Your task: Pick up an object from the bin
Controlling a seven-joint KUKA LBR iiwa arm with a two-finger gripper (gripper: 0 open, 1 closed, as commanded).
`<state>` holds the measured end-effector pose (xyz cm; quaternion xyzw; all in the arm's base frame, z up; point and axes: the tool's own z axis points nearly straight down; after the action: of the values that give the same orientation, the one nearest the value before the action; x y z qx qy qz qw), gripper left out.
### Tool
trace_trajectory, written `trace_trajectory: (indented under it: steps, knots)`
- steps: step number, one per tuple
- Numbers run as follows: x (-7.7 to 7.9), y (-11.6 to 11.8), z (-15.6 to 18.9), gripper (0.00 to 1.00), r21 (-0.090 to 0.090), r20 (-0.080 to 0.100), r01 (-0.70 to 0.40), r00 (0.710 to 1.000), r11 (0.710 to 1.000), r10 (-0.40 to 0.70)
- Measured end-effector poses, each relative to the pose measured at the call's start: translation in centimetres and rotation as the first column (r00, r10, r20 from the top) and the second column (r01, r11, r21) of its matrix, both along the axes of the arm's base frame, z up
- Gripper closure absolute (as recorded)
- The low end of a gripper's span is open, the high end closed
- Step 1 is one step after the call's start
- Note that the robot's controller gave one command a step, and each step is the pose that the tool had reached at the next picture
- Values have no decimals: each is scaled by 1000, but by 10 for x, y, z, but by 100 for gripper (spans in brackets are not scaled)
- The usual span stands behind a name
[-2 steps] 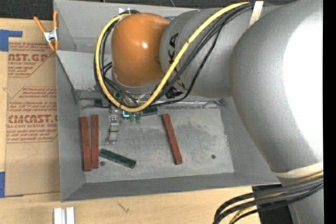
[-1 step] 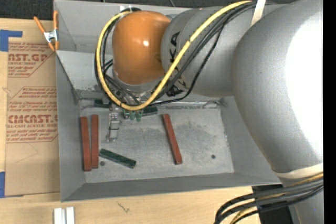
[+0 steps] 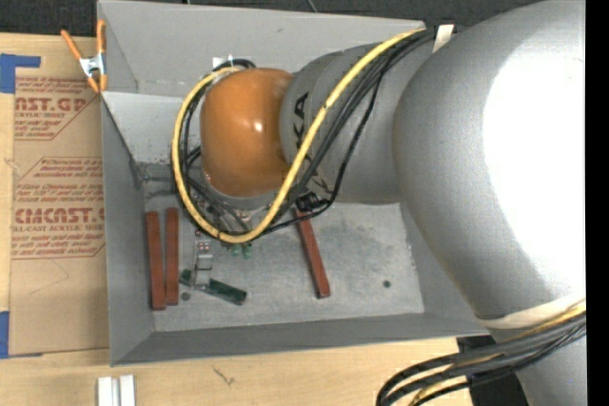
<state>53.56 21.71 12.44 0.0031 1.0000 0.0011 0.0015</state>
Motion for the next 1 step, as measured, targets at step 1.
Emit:
trace_trajectory:
  steps: [1]
  knots:
    - [-12,0,-19,0,-2,-9,55,998,998,-55]
